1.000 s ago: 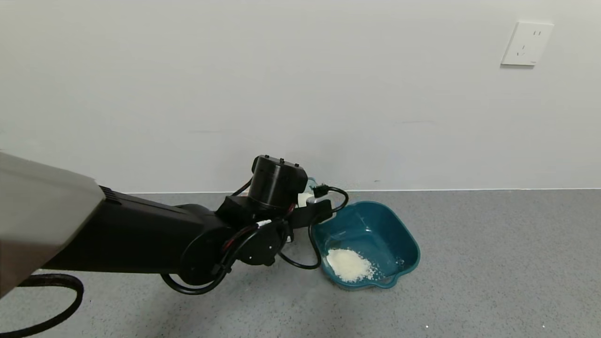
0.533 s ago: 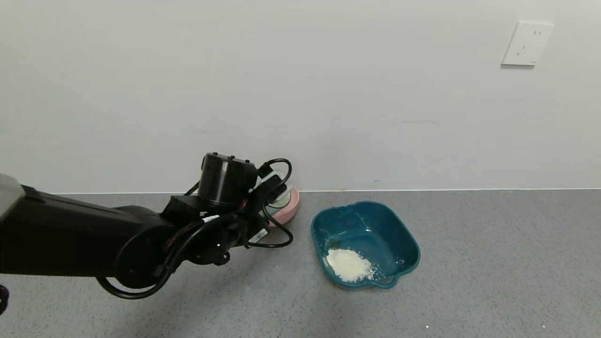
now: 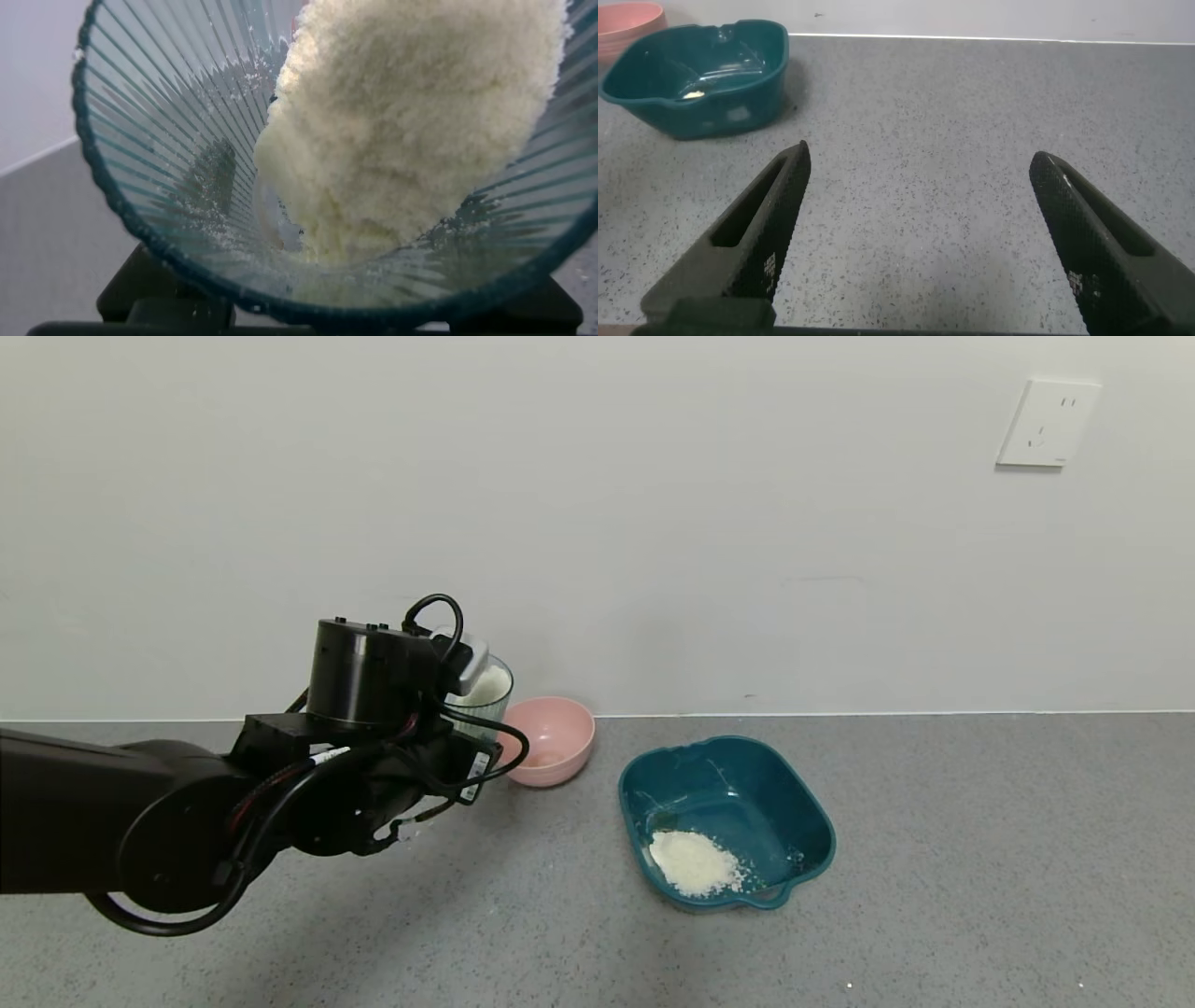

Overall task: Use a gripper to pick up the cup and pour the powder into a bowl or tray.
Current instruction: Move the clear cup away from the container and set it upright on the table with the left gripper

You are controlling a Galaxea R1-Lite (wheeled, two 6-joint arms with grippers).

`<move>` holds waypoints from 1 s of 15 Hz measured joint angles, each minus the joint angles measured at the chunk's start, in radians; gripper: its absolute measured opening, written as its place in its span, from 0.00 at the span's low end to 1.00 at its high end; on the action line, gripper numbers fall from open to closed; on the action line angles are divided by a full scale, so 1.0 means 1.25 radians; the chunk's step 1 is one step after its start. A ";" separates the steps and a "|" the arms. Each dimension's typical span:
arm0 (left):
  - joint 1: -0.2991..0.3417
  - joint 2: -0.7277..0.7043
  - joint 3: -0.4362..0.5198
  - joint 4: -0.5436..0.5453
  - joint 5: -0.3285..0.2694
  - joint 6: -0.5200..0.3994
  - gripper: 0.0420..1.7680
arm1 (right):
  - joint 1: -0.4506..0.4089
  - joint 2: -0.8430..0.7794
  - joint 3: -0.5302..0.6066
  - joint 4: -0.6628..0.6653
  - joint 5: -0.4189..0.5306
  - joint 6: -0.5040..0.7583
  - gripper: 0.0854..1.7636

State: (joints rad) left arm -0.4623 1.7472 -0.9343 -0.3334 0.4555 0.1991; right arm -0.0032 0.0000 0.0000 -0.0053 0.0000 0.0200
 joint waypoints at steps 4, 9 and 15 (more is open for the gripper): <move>0.000 -0.010 0.026 -0.002 0.007 -0.164 0.70 | 0.000 0.000 0.000 0.000 0.000 0.000 0.97; 0.014 -0.022 0.088 -0.048 0.014 -0.242 0.70 | 0.000 0.000 0.000 0.000 0.000 0.000 0.97; 0.051 -0.003 0.196 -0.177 0.009 -0.244 0.70 | 0.000 0.000 0.000 0.000 0.000 0.000 0.97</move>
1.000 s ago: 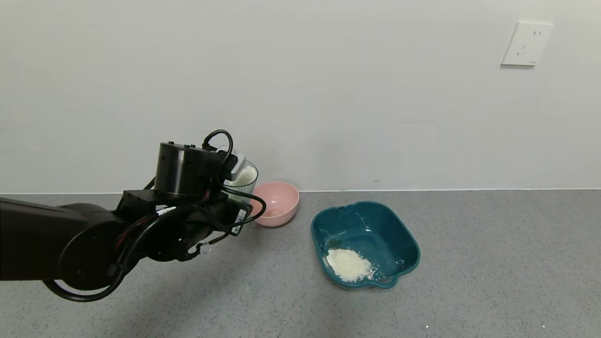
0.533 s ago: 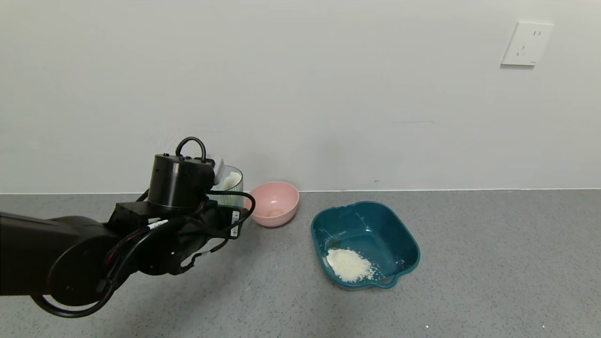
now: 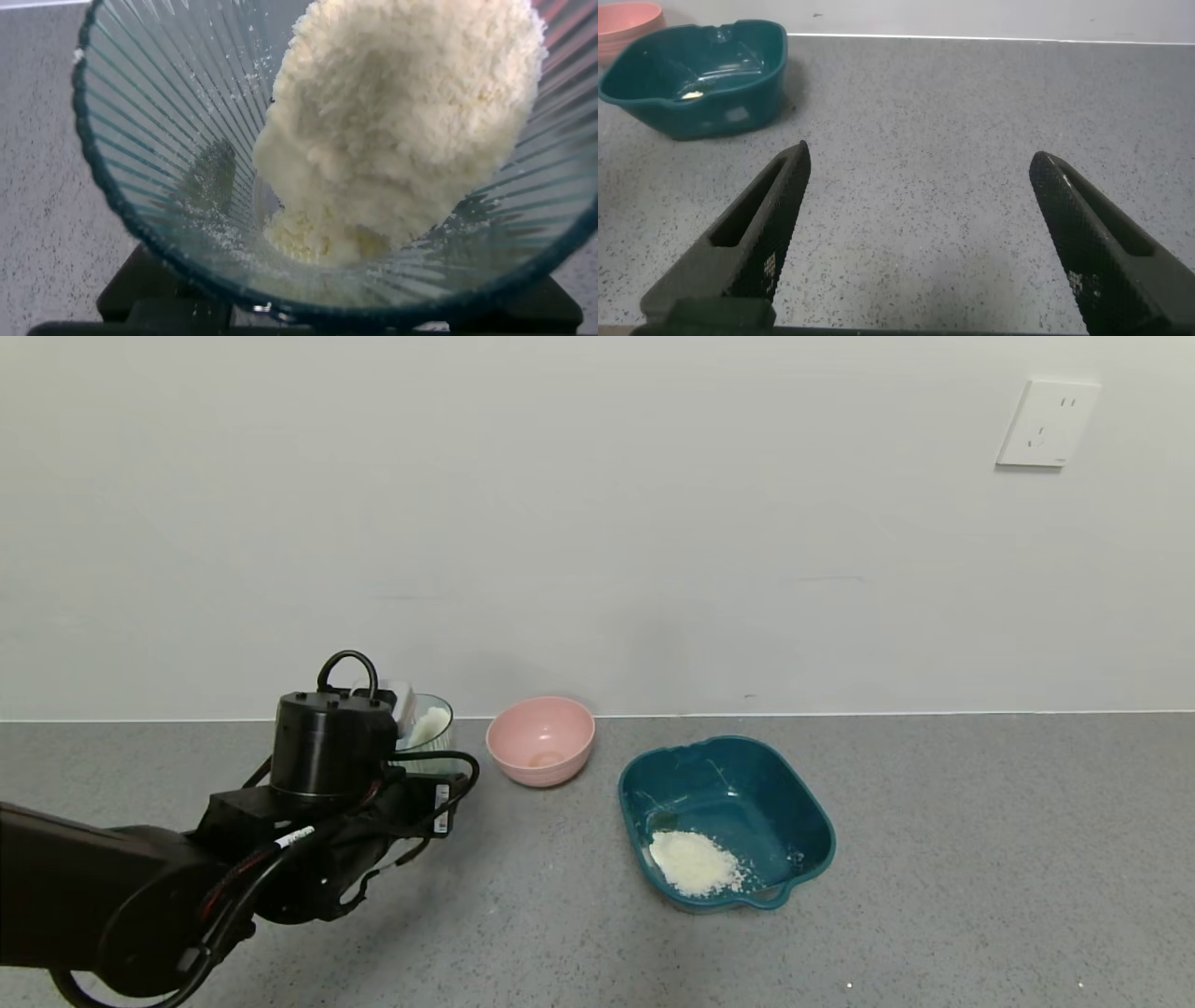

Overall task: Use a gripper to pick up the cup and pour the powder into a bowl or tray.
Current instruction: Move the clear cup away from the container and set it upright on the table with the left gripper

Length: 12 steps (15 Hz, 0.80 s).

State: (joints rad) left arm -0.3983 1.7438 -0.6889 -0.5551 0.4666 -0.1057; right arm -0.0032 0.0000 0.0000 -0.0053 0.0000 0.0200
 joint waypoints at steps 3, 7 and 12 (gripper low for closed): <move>0.010 0.036 0.045 -0.075 0.000 0.000 0.70 | 0.000 0.000 0.000 0.000 0.000 0.000 0.97; 0.023 0.092 0.094 -0.164 -0.002 0.000 0.70 | 0.000 0.000 0.000 0.000 0.000 0.000 0.97; 0.032 0.175 0.125 -0.264 -0.004 0.001 0.70 | 0.000 0.000 0.000 0.000 0.000 0.000 0.97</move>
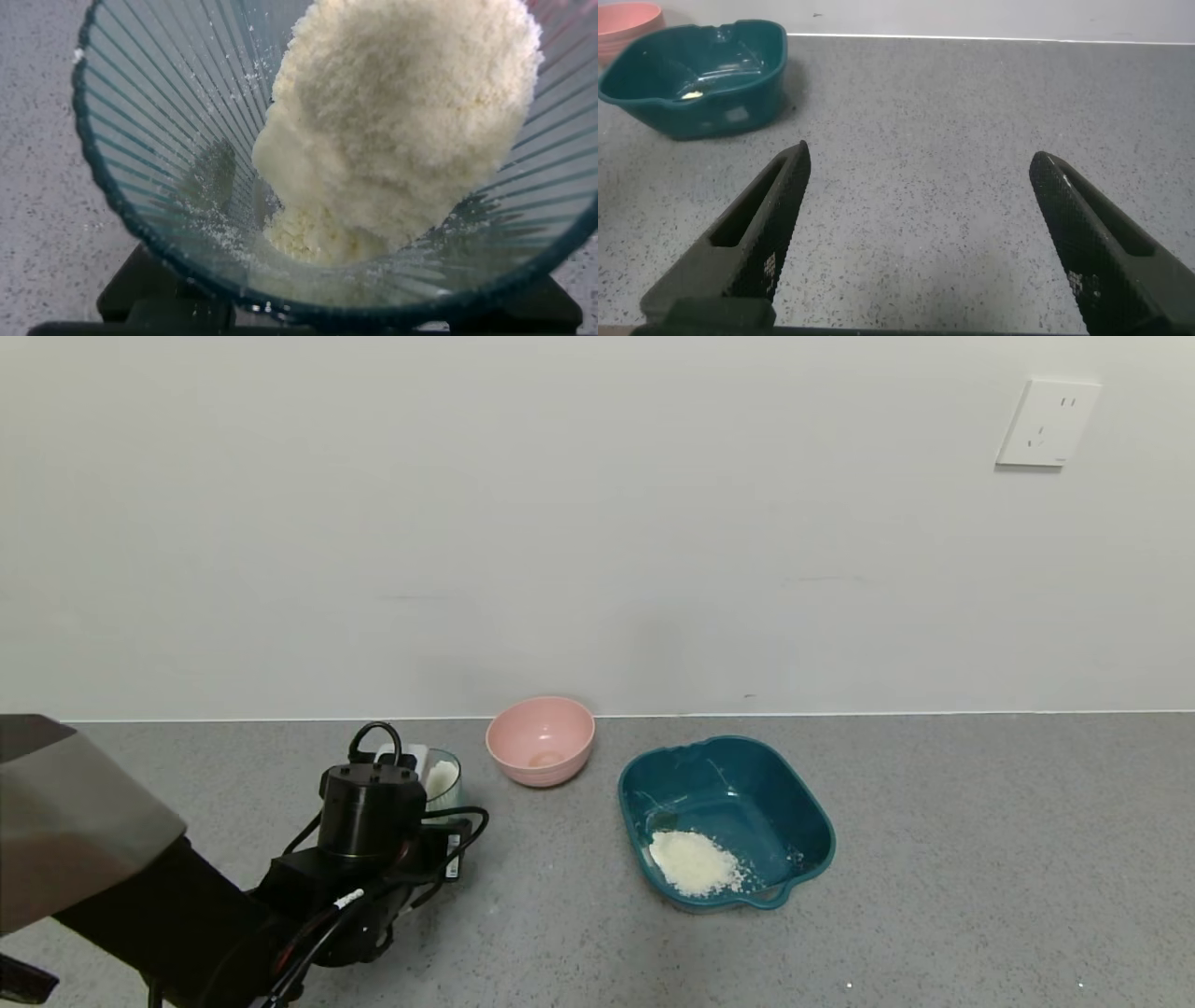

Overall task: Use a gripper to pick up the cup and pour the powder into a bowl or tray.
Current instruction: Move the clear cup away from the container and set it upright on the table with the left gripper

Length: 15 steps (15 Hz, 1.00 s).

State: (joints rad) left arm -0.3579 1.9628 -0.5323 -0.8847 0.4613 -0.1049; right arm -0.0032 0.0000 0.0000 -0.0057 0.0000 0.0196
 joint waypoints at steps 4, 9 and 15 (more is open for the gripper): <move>0.002 0.052 0.006 -0.027 -0.001 0.000 0.70 | 0.000 0.000 0.000 0.000 0.000 0.001 0.97; 0.001 0.086 0.005 -0.044 0.002 0.002 0.70 | 0.000 0.000 0.000 0.000 0.000 0.000 0.97; 0.001 0.099 0.005 -0.065 0.005 0.003 0.70 | 0.000 0.000 0.000 0.000 0.000 0.000 0.97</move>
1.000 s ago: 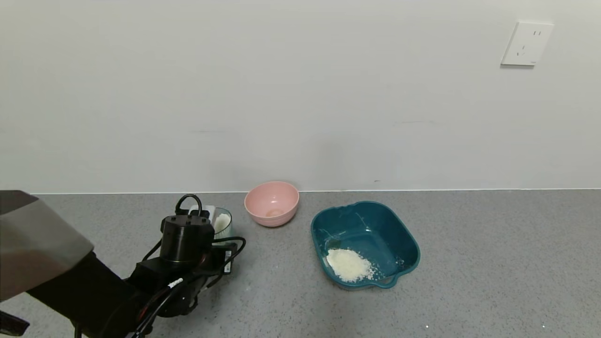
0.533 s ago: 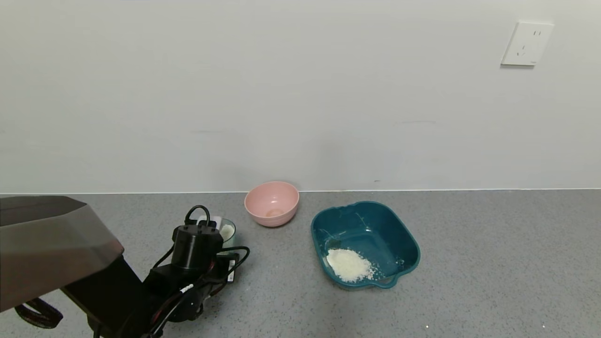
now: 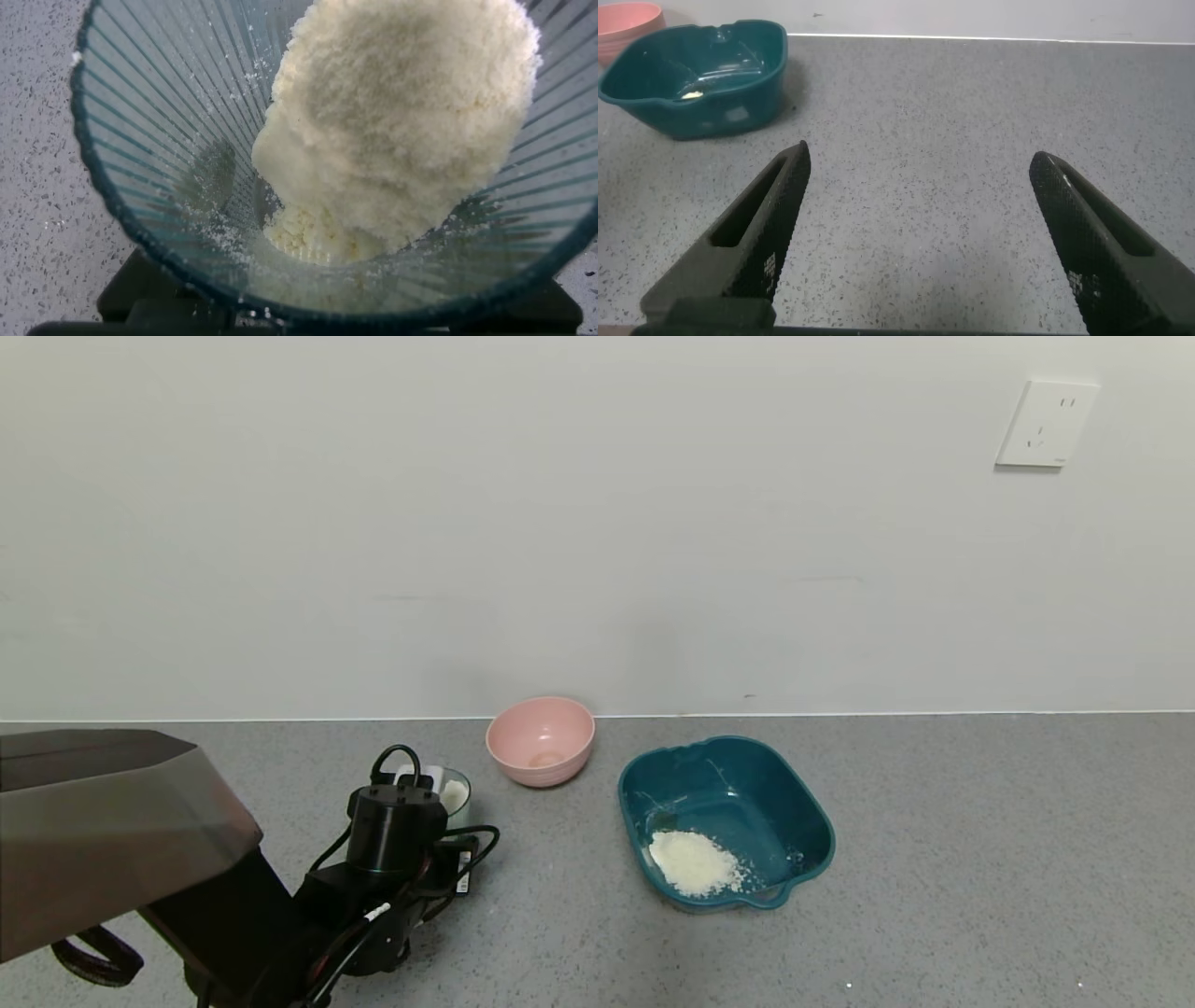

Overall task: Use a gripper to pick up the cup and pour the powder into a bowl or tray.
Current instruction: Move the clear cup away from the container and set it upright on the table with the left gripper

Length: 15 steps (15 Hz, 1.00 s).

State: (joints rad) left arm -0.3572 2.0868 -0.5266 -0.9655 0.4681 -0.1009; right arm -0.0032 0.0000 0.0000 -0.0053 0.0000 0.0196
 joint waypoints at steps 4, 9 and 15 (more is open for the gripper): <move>0.000 -0.006 0.001 0.002 0.002 -0.001 0.70 | 0.000 0.000 0.000 0.000 0.000 0.000 0.97; 0.000 -0.009 0.001 -0.023 0.002 0.003 0.70 | 0.000 0.000 0.000 0.000 0.000 0.000 0.97; 0.000 -0.006 0.003 -0.024 0.004 0.006 0.70 | 0.000 0.000 0.000 0.000 0.000 0.000 0.97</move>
State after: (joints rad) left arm -0.3572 2.0791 -0.5234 -0.9953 0.4728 -0.0928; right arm -0.0032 0.0000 0.0000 -0.0053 0.0000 0.0196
